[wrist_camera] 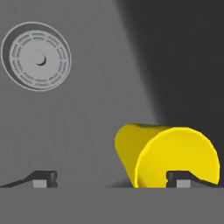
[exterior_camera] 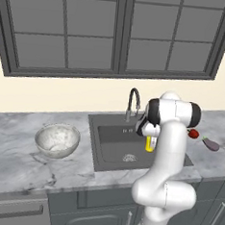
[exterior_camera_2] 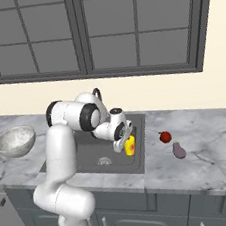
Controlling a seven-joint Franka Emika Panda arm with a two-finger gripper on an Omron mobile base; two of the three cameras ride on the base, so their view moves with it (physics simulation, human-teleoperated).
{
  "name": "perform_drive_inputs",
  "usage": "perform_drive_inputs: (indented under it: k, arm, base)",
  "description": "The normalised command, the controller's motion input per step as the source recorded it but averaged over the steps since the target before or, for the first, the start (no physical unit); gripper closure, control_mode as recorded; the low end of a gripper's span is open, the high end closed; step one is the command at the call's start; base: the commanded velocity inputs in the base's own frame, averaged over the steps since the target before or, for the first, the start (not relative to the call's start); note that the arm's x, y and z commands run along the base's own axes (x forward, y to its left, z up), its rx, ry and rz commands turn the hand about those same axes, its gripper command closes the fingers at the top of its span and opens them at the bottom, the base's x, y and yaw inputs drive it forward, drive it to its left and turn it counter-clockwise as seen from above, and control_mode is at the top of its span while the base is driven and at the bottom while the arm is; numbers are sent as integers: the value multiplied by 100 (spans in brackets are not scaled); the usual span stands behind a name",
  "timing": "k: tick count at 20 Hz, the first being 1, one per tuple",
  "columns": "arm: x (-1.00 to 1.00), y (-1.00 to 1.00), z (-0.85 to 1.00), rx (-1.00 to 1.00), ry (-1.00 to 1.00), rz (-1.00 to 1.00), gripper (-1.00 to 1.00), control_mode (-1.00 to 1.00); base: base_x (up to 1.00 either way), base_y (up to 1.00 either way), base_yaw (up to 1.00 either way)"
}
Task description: Remove the eggplant and bell pepper from the sink. Then move the bowl and cup from the counter to the sink for washing.
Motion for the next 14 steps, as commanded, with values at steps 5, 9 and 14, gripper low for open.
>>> perform_drive_inputs:
  k: [5, 9, 14]
  arm:
    - [-7, 0, 40, 0, 0, 2, -100, -100]
    - [-15, 0, 40, 0, 0, 0, -100, -100]
    - [-22, 0, 35, 0, 0, 0, -100, -100]
  base:
    - [0, 0, 0]
    - [0, 0, 0]
    - [0, 0, 0]
